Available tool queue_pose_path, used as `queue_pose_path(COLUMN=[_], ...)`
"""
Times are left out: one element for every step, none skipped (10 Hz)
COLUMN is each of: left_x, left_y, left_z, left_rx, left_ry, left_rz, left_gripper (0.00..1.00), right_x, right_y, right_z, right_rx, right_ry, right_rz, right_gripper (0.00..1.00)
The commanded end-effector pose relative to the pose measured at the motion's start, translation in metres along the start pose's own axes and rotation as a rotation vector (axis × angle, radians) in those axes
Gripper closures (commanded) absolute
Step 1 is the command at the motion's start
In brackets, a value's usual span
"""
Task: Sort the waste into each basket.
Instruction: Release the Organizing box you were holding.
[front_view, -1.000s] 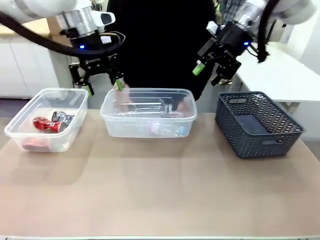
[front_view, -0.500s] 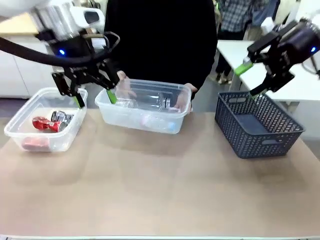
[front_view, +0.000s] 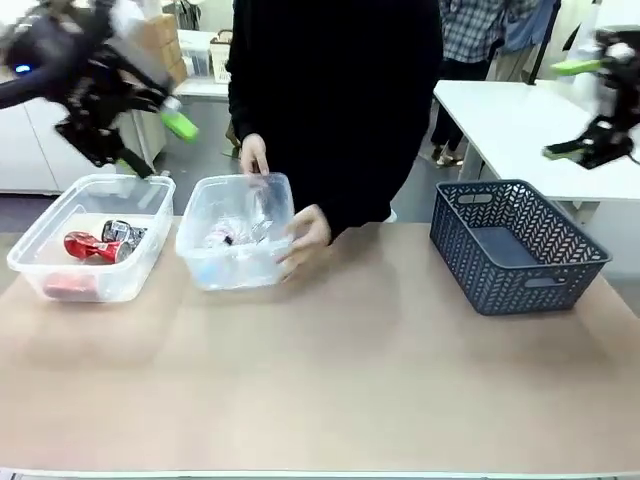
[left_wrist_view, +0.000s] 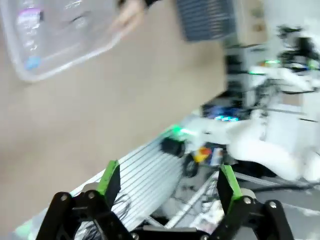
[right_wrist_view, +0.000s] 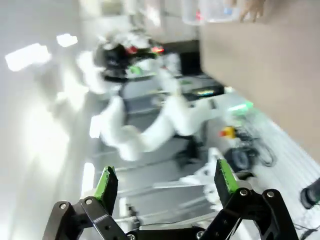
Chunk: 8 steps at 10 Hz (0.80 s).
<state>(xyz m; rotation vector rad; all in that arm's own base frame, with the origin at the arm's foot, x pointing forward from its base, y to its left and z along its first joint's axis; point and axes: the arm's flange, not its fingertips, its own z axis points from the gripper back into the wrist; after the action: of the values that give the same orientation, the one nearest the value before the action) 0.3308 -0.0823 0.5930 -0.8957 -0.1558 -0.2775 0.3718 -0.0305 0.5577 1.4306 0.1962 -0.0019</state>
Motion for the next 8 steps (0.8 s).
queue_pose_path(left_x=[-0.041,-0.036,-0.025,-0.025,-0.025,-0.025,-0.025,-0.025], left_y=[0.067,0.093,0.033,0.033,0.033,0.033,0.033,0.033], left_z=[0.021,0.027,0.026,0.026,0.026,0.026,0.026,0.026], left_rx=[-0.62,-0.739,-0.154,-0.154,-0.154,-0.154,-0.154,-0.154], left_ry=[-0.256,-0.339,-0.088,-0.088,-0.088,-0.088,-0.088,-0.088], left_rz=[-0.066,-0.066,-0.009,-0.009,-0.009,-0.009,-0.009,-0.009], left_gripper=[0.0,0.0,0.0,0.0,0.0,0.0,0.0,0.0], right_x=[0.0,0.007,-0.005,-0.005,-0.005,-0.005,-0.005,-0.005], right_y=[-0.034,-0.038,-0.027,-0.027,-0.027,-0.027,-0.027,-0.027], right_z=[0.032,0.028,0.035,0.035,0.035,0.035,0.035,0.035], right_rx=[0.476,0.373,0.127,0.127,0.127,0.127,0.127,0.127], right_ry=[-0.278,-0.303,-0.056,-0.056,-0.056,-0.056,-0.056,-0.056], right_rz=[-0.27,-0.27,-0.085,-0.085,-0.085,-0.085,-0.085,-0.085], right_gripper=[0.0,0.0,0.0,0.0,0.0,0.0,0.0,0.0])
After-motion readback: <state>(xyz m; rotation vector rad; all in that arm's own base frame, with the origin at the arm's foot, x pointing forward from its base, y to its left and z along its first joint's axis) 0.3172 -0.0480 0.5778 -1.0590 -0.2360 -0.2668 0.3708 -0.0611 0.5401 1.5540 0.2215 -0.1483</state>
